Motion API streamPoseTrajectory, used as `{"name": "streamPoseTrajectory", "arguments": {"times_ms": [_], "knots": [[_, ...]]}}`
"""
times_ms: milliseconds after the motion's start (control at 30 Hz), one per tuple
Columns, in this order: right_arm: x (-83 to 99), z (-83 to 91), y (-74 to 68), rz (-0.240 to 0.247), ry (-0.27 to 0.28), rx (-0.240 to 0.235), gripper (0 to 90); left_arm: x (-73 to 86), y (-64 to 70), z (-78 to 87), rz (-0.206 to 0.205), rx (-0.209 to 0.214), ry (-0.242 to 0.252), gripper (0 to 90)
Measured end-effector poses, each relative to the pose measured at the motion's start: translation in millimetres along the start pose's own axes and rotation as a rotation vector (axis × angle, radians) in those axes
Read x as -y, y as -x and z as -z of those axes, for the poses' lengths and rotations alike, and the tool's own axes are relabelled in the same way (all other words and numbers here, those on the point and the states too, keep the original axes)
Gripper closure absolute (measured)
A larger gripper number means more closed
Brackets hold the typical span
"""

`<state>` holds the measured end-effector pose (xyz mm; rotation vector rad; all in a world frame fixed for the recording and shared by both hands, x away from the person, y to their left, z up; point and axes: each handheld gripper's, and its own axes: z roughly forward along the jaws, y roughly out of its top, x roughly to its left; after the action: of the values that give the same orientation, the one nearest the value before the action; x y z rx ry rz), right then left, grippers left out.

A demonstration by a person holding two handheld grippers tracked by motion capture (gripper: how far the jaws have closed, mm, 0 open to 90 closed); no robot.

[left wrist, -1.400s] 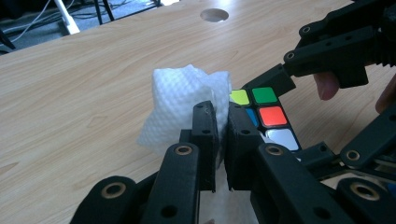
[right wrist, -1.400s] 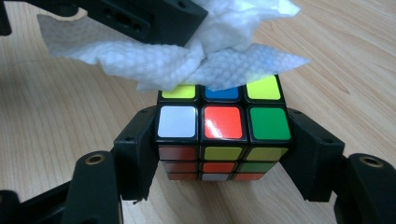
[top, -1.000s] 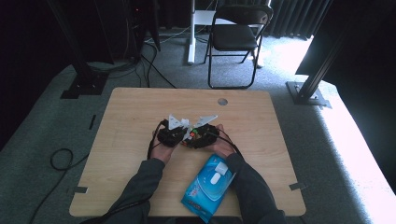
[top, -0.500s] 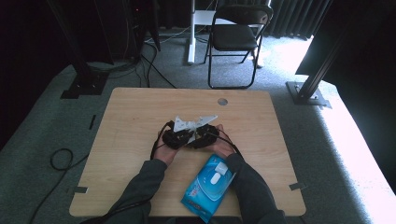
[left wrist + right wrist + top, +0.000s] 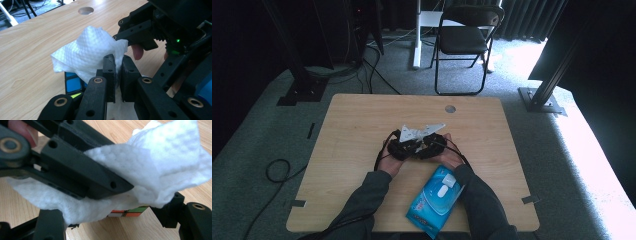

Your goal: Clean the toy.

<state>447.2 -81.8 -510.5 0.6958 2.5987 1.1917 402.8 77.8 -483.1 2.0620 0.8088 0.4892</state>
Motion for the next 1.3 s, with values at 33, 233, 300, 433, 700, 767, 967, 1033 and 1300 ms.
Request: {"name": "streamPoseTrajectory", "arguments": {"times_ms": [33,233,300,433,700,767,967,1033,1300], "knots": [[0.1,0.0,0.0,0.0,0.0,0.0,34.3,0.1,-0.4,0.0,0.001,-0.001,0.0,83.9],[0.3,0.0,0.2,-0.002,-0.001,-0.001,34.4,1.6,-6.2,1.0,0.004,-0.025,-0.007,83.9],[0.3,0.1,0.2,-0.004,-0.001,-0.001,34.3,2.4,-8.9,1.7,0.007,-0.038,-0.01,83.8],[0.5,-0.2,0.2,-0.002,-0.003,-0.001,34.4,4.1,-14.7,2.5,0.019,-0.062,-0.015,83.9],[0.6,-0.2,0.0,0.0,-0.004,0.002,34.4,7.6,-24.1,4.4,0.047,-0.099,-0.019,83.8],[0.6,-0.1,-0.1,-0.001,-0.005,0.004,34.4,8.0,-24.9,4.4,0.051,-0.101,-0.02,83.7],[0.9,-0.5,0.3,0.002,-0.009,0.008,34.3,7.1,-19.4,2.8,0.042,-0.084,-0.021,83.6],[0.8,-0.5,0.1,0.001,-0.009,0.009,34.4,6.9,-16.1,2.3,0.036,-0.077,-0.019,83.5],[1.0,-0.6,0.2,0.003,-0.01,0.013,34.4,5.2,-5.1,0.6,0.019,-0.035,-0.011,83.3]]}}
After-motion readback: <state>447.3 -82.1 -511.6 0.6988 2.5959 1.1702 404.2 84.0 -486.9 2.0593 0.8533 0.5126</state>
